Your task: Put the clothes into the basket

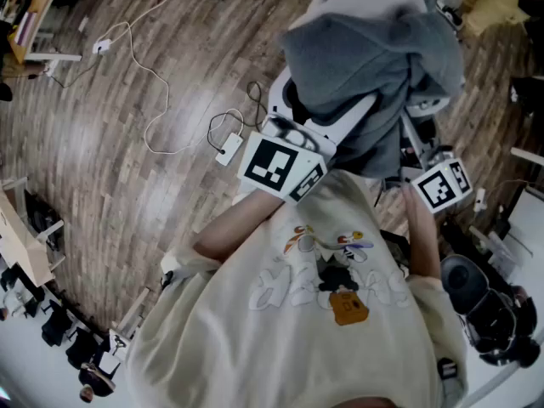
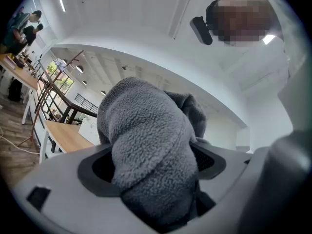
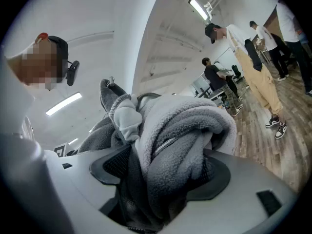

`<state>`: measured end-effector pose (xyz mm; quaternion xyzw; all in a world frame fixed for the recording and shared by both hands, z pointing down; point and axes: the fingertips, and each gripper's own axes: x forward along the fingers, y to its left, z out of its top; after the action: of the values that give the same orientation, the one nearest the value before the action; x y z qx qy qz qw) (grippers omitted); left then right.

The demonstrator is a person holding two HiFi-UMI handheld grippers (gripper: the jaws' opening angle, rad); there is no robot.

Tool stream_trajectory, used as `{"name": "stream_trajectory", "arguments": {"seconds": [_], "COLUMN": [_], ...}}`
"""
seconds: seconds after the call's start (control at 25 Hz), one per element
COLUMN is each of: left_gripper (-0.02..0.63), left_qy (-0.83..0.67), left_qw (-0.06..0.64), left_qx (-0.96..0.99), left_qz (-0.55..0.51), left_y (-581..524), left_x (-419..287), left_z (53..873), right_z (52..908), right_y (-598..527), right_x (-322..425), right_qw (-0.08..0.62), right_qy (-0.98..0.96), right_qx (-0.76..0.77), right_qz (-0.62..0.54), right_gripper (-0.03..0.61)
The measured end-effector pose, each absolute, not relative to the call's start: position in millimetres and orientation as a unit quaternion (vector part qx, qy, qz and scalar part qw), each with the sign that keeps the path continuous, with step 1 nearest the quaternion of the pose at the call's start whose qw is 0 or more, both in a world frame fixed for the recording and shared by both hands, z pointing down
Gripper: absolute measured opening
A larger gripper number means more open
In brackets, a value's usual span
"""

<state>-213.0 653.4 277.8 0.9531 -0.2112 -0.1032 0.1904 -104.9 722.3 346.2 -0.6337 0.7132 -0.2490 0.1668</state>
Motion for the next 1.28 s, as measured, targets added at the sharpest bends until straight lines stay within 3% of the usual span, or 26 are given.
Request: {"name": "stream_trajectory", "arguments": {"seconds": [0.72, 1.28], "left_gripper": [0.408, 0.408], "left_qy": [-0.195, -0.183], "left_qw": [0.242, 0.242], "left_qx": [0.943, 0.946], "left_qz": [-0.12, -0.112], "left_y": [612.9, 538.3], "left_x": [-287.6, -315.6], "left_z": [291.5, 295.5], "right_z": [346.9, 351.5], "right_y": [687.4, 613.7], "right_x": [-175.6, -207.5], "right_qw": [0.146, 0.157], "right_qy": [0.698, 0.695], "right_qx": [-0.658, -0.658], "right_qz": [-0.242, -0.245], "right_gripper": [0.356, 0.356]}}
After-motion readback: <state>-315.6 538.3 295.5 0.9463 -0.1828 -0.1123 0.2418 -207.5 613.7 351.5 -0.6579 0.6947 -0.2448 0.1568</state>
